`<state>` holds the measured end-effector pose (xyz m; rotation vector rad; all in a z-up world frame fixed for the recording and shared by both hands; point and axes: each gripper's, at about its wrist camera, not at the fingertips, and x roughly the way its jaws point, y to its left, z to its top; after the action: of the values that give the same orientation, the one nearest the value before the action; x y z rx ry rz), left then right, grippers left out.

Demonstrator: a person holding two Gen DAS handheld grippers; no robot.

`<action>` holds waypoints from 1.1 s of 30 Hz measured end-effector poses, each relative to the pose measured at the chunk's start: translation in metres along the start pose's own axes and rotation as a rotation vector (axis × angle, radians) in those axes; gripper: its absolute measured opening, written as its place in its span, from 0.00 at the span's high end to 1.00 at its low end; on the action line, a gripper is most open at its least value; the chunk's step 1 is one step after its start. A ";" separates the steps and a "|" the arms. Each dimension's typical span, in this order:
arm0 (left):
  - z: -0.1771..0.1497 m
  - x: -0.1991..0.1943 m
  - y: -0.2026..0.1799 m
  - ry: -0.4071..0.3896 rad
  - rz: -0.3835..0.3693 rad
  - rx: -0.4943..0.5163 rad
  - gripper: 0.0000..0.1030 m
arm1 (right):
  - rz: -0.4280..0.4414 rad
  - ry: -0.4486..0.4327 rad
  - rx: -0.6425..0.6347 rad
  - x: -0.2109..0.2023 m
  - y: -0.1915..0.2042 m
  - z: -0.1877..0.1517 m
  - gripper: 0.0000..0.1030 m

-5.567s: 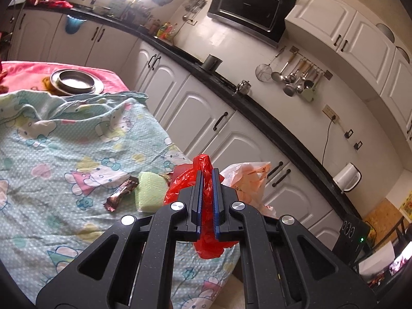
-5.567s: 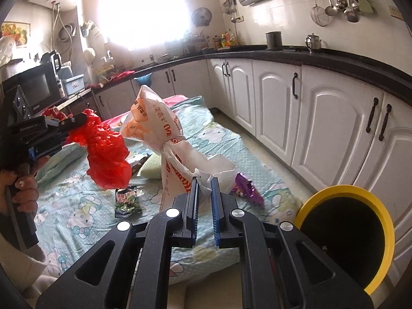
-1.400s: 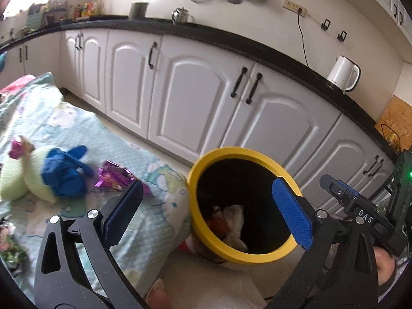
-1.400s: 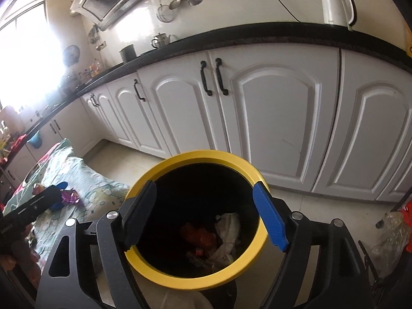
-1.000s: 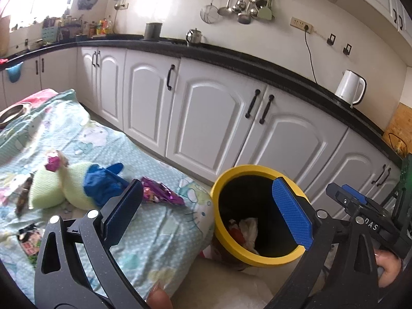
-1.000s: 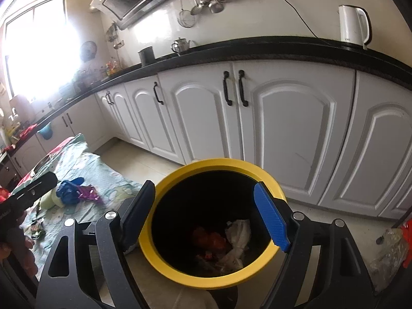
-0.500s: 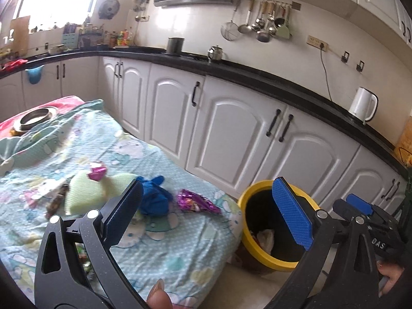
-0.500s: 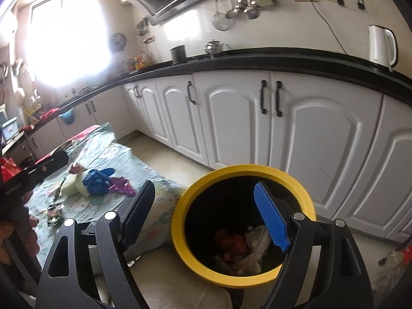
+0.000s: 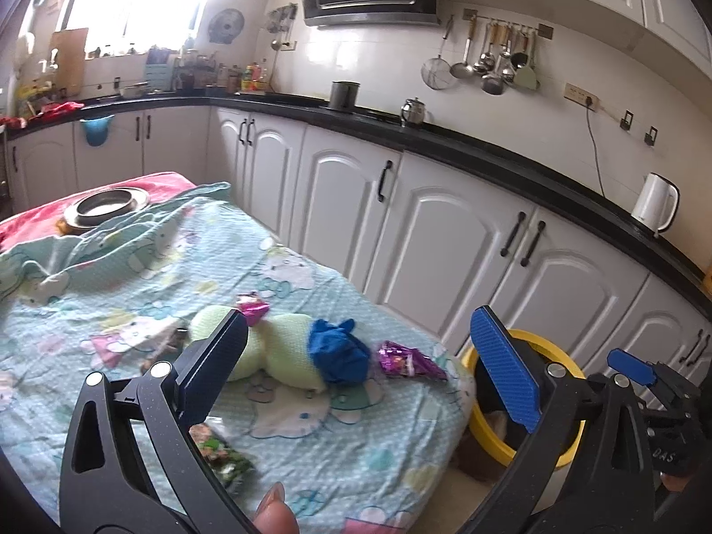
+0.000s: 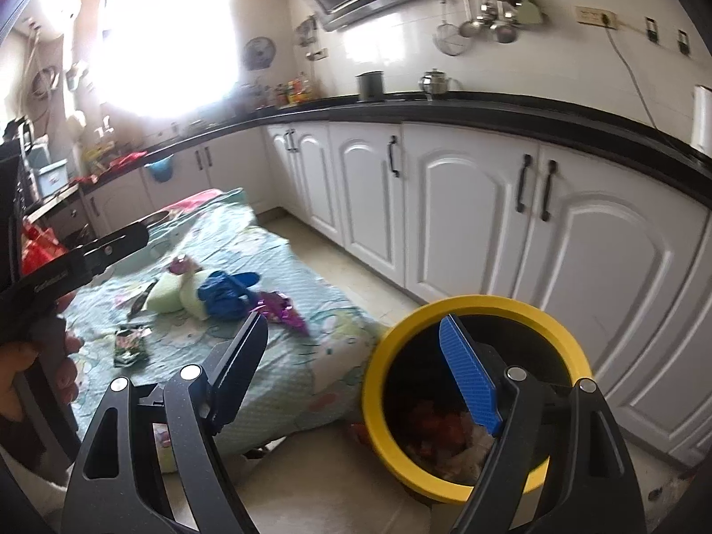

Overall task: Collect trash
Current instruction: 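Move both tools back toward the trash on the blanket, then grasp the brown chocolate bar with the left gripper while the right gripper grasps the blue glove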

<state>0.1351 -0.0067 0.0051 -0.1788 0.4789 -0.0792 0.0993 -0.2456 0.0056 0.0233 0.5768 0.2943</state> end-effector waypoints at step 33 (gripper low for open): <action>-0.015 0.022 0.156 0.164 0.217 -0.131 0.24 | 0.236 0.225 -0.191 0.147 0.123 0.031 0.46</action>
<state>0.1527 0.1420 -0.0469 -0.2492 0.6649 0.1512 0.2006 -0.0851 -0.0340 -0.1287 0.7690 0.5856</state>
